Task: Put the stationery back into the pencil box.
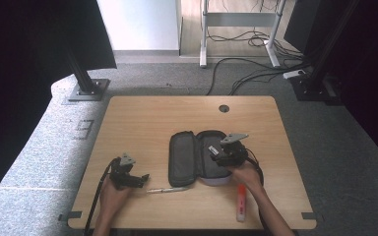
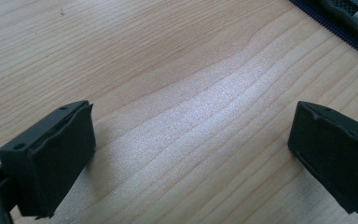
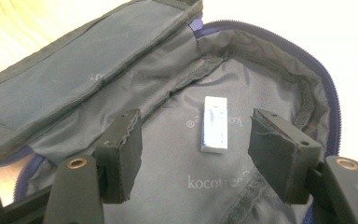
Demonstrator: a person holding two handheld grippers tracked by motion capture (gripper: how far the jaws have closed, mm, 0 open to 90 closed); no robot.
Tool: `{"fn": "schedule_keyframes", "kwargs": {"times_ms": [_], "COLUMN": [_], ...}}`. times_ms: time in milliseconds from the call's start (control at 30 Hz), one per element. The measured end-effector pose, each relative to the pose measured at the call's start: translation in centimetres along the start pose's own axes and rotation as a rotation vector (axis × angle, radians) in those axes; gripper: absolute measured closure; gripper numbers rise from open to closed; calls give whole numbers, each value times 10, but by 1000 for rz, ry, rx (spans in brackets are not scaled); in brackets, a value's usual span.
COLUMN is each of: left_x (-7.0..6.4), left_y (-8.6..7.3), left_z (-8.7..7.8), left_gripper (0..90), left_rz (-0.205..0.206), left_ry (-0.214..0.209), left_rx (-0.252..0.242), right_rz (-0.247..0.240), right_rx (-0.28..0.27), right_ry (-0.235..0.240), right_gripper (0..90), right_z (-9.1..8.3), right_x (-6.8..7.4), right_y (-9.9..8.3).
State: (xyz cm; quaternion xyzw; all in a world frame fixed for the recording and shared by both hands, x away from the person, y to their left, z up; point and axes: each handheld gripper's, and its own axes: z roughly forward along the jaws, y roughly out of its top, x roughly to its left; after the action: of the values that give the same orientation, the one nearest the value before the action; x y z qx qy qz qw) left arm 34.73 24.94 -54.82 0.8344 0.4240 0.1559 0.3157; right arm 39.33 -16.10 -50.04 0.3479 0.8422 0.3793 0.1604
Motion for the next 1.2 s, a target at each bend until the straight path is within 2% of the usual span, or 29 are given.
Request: {"fn": "schedule_keyframes", "kwargs": {"times_ms": [300,767,1200], "left_x": [0,0,0], "left_y": [0,0,0], "left_z": [0,0,0], "left_gripper": [6,6,6], "left_rz": [0,0,0], "left_ry": [0,0,0], "left_rx": [0,0,0], "right_rz": [-10,-5,28], "right_rx": [-21,-26,-44], "right_ry": [-5,-13,-11], "right_gripper": [313,287,269], "right_z": [-16,-34,-55], "right_x": [3,4,7], "right_y": [-4,-15,-28]}}
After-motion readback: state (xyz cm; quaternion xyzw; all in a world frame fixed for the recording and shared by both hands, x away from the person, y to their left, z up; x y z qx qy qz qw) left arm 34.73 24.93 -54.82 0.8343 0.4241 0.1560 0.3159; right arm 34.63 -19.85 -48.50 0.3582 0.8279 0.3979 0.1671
